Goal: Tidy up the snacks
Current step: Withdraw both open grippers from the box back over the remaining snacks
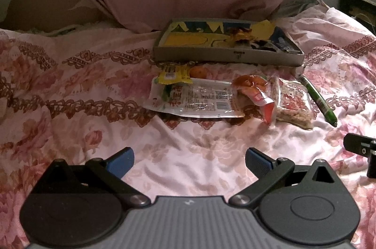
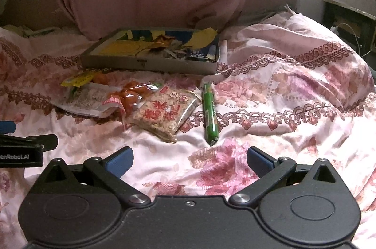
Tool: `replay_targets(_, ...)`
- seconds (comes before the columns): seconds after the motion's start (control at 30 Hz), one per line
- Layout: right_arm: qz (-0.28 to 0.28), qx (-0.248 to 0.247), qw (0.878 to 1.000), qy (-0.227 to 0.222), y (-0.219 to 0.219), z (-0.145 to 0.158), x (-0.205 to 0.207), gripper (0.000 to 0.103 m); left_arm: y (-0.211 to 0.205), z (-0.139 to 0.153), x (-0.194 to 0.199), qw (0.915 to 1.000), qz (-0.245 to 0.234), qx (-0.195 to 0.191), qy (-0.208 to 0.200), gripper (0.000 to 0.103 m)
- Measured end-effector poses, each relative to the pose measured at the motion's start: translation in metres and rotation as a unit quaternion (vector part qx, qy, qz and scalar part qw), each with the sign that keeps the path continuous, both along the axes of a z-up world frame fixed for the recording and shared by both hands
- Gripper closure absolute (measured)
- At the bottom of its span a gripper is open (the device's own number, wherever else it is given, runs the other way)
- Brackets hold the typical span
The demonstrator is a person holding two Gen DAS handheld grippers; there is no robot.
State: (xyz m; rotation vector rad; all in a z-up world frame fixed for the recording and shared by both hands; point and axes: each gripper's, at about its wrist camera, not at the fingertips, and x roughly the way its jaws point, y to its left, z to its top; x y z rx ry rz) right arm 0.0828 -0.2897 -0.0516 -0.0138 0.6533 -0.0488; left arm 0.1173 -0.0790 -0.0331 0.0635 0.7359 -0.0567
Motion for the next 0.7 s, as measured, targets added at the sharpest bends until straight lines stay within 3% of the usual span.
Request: replay_targets(0.7,-0.011,0.023,0.999,0.03,-0.008,-0.005,0.01,0.001,-0.032,0.012,0.03,0.998,-0.048,0.037,-0.018,0.0)
